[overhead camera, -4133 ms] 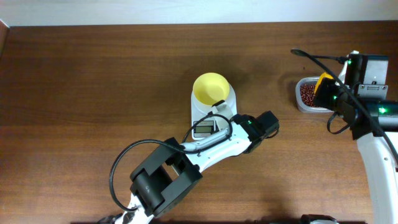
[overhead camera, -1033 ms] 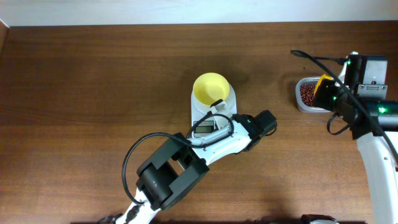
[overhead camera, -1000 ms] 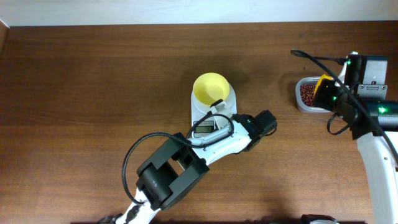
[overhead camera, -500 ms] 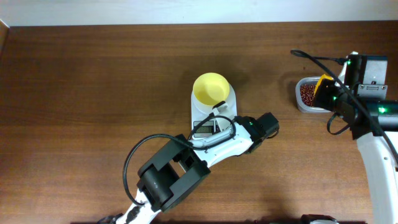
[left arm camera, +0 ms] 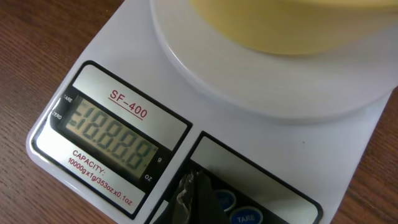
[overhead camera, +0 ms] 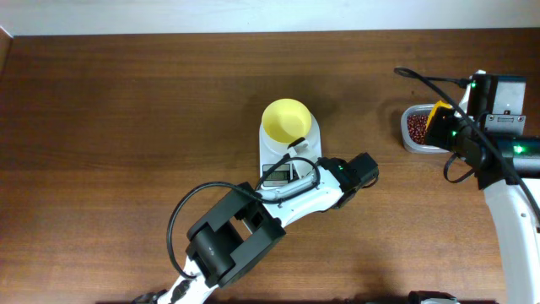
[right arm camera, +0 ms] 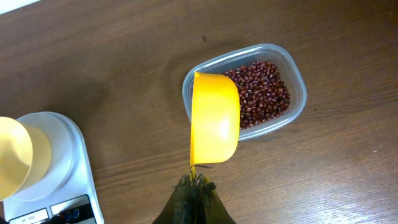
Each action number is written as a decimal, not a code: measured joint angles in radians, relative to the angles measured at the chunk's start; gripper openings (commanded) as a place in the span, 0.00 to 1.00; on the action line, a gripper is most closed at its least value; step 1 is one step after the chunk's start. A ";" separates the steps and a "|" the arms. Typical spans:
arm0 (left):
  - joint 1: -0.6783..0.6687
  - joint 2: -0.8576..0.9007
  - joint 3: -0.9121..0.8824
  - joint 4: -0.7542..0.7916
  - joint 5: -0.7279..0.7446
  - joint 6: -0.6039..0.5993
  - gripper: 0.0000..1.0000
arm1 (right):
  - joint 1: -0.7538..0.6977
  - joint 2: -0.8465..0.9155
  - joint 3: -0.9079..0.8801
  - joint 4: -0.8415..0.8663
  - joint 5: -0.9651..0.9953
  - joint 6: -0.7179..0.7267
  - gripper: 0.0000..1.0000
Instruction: Scoop item into bowl and weigh 50g on scale
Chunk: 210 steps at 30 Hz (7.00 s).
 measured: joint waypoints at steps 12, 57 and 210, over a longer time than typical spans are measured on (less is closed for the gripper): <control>0.004 0.000 0.000 0.003 0.000 0.000 0.00 | 0.000 0.000 0.000 0.000 0.000 0.000 0.04; -0.001 0.000 0.000 -0.003 0.005 0.000 0.00 | 0.000 0.000 0.000 -0.001 0.000 0.000 0.04; 0.076 -0.163 -0.228 0.284 0.159 -0.055 0.00 | 0.000 0.004 0.002 -0.064 -0.045 0.068 0.04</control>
